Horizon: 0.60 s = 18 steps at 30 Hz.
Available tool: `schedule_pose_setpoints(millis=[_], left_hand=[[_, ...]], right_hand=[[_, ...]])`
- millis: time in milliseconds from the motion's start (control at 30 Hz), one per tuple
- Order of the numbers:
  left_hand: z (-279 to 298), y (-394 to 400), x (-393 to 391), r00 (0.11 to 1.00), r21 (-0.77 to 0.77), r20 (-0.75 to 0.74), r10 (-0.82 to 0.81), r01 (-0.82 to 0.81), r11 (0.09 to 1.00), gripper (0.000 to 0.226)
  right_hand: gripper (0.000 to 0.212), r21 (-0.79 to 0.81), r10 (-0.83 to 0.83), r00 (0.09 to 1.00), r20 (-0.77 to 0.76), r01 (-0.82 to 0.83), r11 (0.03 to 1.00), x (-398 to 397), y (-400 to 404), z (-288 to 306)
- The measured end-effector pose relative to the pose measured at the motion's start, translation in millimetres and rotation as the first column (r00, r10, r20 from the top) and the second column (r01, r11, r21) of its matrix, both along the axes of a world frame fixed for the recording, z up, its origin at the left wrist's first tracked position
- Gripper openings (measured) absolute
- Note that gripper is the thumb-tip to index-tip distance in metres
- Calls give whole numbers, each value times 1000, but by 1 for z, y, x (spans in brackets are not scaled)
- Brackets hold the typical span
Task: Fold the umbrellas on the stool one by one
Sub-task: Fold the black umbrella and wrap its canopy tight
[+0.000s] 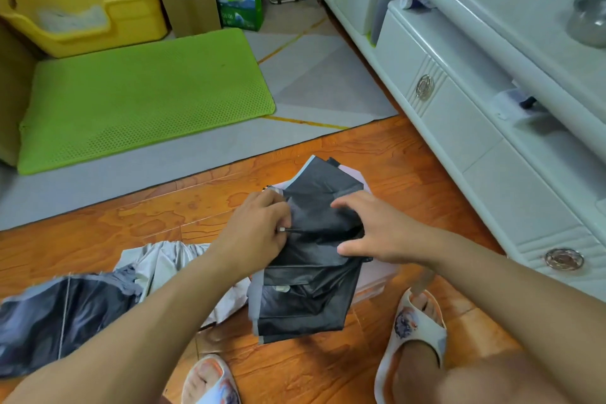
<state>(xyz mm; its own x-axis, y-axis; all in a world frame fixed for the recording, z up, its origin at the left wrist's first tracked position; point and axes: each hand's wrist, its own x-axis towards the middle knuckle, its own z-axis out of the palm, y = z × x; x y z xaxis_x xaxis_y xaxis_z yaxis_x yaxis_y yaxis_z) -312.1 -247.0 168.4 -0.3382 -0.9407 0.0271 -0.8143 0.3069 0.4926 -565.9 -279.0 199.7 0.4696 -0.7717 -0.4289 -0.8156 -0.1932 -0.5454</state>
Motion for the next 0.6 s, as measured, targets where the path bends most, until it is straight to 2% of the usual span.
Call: schedule_pose_setpoints(millis=[67, 167, 233, 300, 400, 433, 500, 600], left_hand=[[5, -3, 4, 996, 17, -79, 29, -28, 999, 30], [10, -7, 5, 981, 13, -175, 86, -85, 996, 36], [14, -10, 2, 919, 123, -343, 195, -161, 979, 37], [17, -14, 0, 852, 197, -446, 274, -205, 959, 31], [22, -21, -5, 818, 208, -486, 307, -232, 950, 22], [23, -22, -7, 813, 205, -492, 311, -239, 949, 22], [24, -25, -10, 806, 191, -502, 313, -250, 949, 24], [25, -32, -11, 796, 210, -512, 323, -249, 946, 21]], right_hand=[[67, -114, -1, 1000, 23, 4, 994, 2, 8, -9], [37, -338, -64, 994, 86, 89, 937, 0, 4, -14], [23, -396, -106, 990, 96, 136, 908, -1, -3, -11], [24, -374, -115, 987, 109, 148, 916, 0, -7, -6], [51, -284, -104, 992, 66, 119, 952, 5, -3, -1], [54, -284, -101, 994, 28, 105, 953, 6, -1, -2], [44, -328, -133, 991, 0, 125, 936, 7, 1, -9], [31, -319, -301, 953, 42, 299, 900, -1, -3, -10]])
